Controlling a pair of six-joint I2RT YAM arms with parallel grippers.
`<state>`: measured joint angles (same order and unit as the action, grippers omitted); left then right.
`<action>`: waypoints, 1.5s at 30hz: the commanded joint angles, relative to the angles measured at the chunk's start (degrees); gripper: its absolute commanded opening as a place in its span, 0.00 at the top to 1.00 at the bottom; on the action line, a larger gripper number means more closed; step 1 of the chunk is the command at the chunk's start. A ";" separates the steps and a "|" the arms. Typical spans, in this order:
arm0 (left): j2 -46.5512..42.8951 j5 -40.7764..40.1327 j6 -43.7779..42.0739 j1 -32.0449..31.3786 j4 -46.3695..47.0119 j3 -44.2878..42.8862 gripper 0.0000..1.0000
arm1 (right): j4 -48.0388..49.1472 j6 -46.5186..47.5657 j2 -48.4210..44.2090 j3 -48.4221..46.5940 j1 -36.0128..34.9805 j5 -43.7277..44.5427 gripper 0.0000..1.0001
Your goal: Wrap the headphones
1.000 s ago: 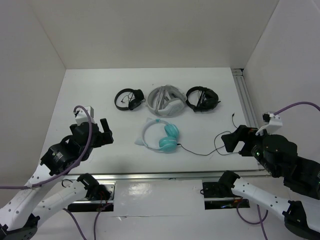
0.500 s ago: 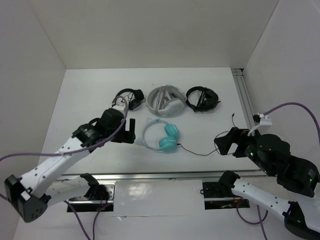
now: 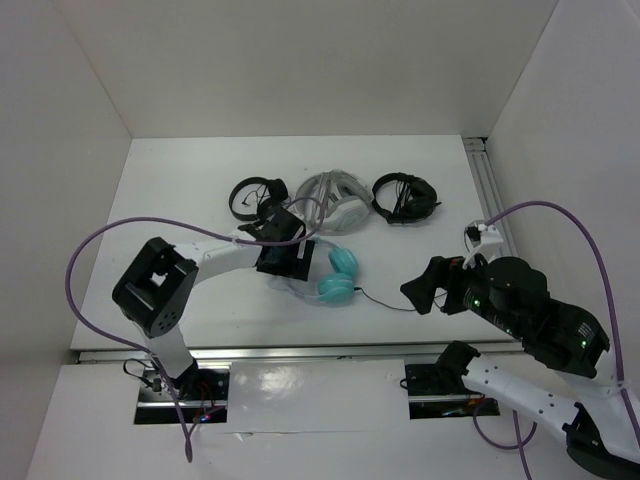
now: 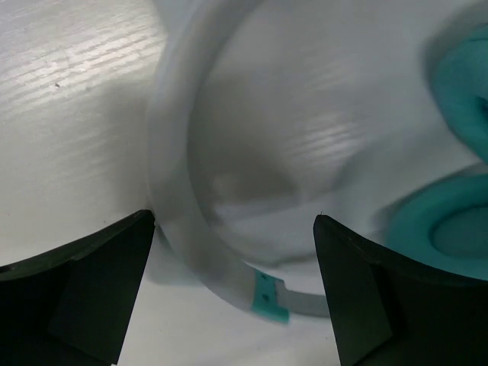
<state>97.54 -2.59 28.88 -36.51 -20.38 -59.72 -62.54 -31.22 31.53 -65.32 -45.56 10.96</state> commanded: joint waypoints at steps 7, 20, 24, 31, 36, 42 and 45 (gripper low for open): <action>0.91 0.57 -1.99 3.47 5.09 -1.54 0.03 | 4.71 1.34 -3.14 0.63 2.23 -4.72 0.00; 5.56 -4.26 -2.70 2.15 2.36 -4.79 0.26 | 5.33 1.87 -2.52 0.63 2.76 -3.93 0.00; 6.08 -8.22 -1.20 2.15 1.22 -4.17 0.36 | 6.12 1.87 -2.52 0.63 2.76 -5.15 0.00; 9.95 -9.63 0.21 2.15 1.40 -3.12 0.77 | 7.35 1.87 -2.52 1.16 2.76 -6.74 0.00; 11.80 -8.93 1.35 2.15 2.62 -2.59 1.00 | 7.88 1.87 -2.52 1.16 3.29 -6.74 0.00; 0.31 -17.42 8.71 -4.08 -9.91 -4.34 1.00 | 10.06 3.62 -3.05 2.91 3.29 -7.35 0.00; -7.85 -25.69 13.99 -9.53 -22.22 -6.89 1.00 | 15.14 3.62 -4.45 7.21 3.29 -8.06 0.00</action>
<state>98.87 -19.75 36.91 -41.65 -28.01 -64.10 -54.37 -29.04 28.27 -61.30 -42.70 4.45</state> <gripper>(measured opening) 0.244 0.999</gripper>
